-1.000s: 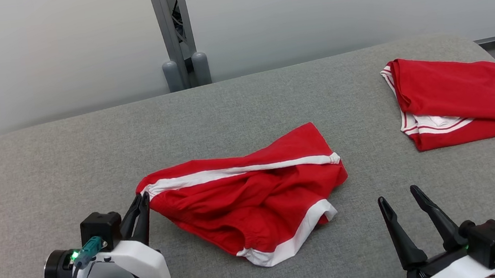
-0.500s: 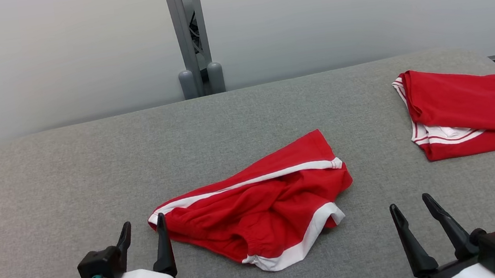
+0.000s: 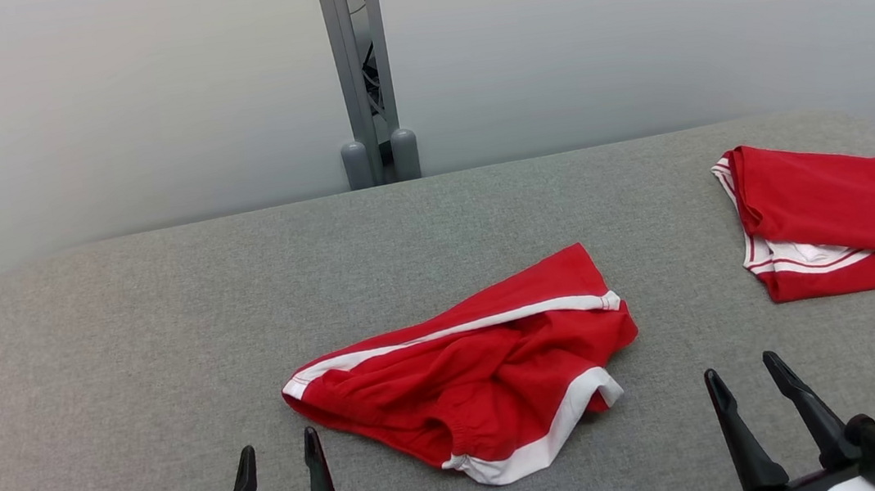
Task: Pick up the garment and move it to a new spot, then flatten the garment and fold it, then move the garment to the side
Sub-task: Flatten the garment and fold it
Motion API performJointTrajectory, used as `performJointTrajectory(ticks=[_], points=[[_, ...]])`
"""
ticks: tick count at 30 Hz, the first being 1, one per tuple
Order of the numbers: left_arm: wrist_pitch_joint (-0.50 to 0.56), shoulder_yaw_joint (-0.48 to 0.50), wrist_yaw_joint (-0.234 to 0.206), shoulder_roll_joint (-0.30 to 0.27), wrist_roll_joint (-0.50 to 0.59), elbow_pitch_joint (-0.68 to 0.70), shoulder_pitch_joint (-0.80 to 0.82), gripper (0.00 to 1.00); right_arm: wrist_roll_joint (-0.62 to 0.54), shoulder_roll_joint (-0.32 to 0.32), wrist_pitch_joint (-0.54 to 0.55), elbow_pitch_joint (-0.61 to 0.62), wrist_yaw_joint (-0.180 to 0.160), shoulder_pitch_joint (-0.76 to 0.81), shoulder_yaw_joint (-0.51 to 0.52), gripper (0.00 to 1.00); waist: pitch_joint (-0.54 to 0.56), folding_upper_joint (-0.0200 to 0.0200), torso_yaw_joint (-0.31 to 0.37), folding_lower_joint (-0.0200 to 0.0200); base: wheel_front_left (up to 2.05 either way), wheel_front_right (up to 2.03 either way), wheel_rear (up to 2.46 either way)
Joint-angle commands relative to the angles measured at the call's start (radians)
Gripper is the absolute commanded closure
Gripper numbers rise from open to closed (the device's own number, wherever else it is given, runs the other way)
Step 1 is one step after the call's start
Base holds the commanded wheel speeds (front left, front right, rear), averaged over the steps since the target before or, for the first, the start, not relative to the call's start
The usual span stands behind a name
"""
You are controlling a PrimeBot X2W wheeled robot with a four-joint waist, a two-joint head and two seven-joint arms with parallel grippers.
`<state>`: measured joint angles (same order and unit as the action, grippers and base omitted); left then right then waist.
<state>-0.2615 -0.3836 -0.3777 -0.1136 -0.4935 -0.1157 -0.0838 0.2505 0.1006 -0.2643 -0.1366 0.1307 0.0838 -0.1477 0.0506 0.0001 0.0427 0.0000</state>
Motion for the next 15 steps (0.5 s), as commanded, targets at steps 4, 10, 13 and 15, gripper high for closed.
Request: performJointTrajectory(ticks=[4, 10, 13, 15], points=[[-0.004, 0.042, 0.003, 0.028, 0.132, 0.046, -0.04, 0.0, -0.005, -0.001, 0.0, 0.01, 0.0, 0.018, 0.009, 0.0, -0.002, -0.0001, -0.001, 0.0, 0.0, 0.0, 0.0], [-0.004, 0.094, 0.002, 0.051, 0.259, 0.085, -0.071, 0.0, -0.004, -0.009, 0.0, 0.011, 0.0, 0.02, 0.013, 0.0, -0.002, -0.0001, 0.003, 0.0, 0.0, 0.0, 0.0], [-0.004, 0.11, 0.014, 0.057, 0.274, 0.077, -0.086, 0.0, -0.005, -0.013, 0.0, 0.014, 0.0, 0.021, 0.019, 0.0, -0.001, -0.0001, 0.005, 0.0, 0.0, 0.0, 0.0], [-0.004, 0.114, 0.017, 0.059, 0.277, 0.071, -0.086, 0.0, -0.006, -0.014, 0.0, 0.015, 0.0, 0.022, 0.02, 0.0, 0.0, -0.0001, 0.005, 0.0, 0.0, 0.0, 0.0]])
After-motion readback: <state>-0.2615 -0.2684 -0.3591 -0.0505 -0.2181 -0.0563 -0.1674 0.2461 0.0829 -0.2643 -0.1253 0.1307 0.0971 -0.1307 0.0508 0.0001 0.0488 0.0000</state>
